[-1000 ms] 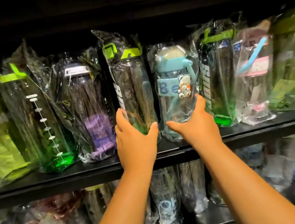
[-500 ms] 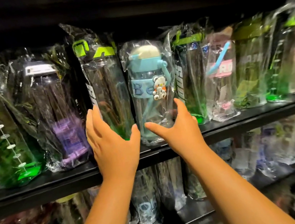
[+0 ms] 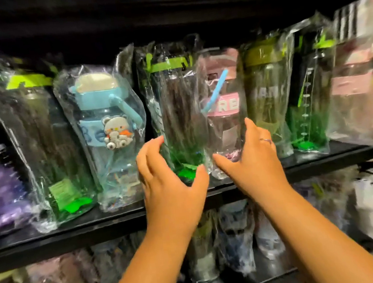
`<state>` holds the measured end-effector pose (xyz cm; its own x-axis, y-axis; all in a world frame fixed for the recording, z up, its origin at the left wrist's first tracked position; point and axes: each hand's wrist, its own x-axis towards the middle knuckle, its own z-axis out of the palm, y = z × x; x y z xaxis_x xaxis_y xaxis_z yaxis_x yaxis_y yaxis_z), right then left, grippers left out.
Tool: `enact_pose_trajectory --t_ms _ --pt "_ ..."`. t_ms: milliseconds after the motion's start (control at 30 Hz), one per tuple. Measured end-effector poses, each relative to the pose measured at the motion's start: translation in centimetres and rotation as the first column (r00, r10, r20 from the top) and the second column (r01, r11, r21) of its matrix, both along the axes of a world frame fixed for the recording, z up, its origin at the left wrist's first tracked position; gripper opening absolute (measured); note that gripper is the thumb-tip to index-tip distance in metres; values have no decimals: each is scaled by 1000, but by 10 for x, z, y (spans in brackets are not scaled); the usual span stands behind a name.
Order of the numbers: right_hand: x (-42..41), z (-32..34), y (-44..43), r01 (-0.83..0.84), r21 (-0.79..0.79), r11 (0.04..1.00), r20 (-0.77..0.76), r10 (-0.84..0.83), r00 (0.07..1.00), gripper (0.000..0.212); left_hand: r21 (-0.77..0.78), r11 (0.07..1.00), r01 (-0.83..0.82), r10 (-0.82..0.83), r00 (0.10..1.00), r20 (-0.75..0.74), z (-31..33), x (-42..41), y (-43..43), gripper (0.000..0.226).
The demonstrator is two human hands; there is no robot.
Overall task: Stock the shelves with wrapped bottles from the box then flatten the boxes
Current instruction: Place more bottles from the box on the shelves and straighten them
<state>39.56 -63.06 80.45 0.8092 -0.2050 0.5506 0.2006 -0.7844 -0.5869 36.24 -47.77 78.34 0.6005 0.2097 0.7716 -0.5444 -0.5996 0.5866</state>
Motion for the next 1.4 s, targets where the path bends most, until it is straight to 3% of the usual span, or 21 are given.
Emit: enact_pose_trajectory --t_ms 100,200,333,533,800,1100,1400 --pt "14 3 -11 -72 84 994 -71 78 994 109 5 994 -107 107 980 -167 5 21 -19 85" --pt "26 -1 -17 -159 126 979 -88 171 981 112 13 979 -206 203 954 -220 9 34 -27 96" --pt "39 -5 -18 -230 158 960 -50 240 969 113 -37 967 -254 233 929 -289 18 49 -29 114" --pt "49 -8 -23 -270 205 941 -12 278 961 104 -92 953 -290 231 887 -401 24 61 -29 114" --pt "47 -8 -26 -299 213 930 -24 311 950 117 -105 943 -315 270 912 -308 18 51 -25 100" --pt "46 0 -18 -212 116 970 -97 223 970 123 -40 939 -341 318 909 -267 13 41 -24 106" --pt "41 1 -11 -84 127 988 -87 95 992 107 16 937 -350 345 913 -218 8 35 -25 98"
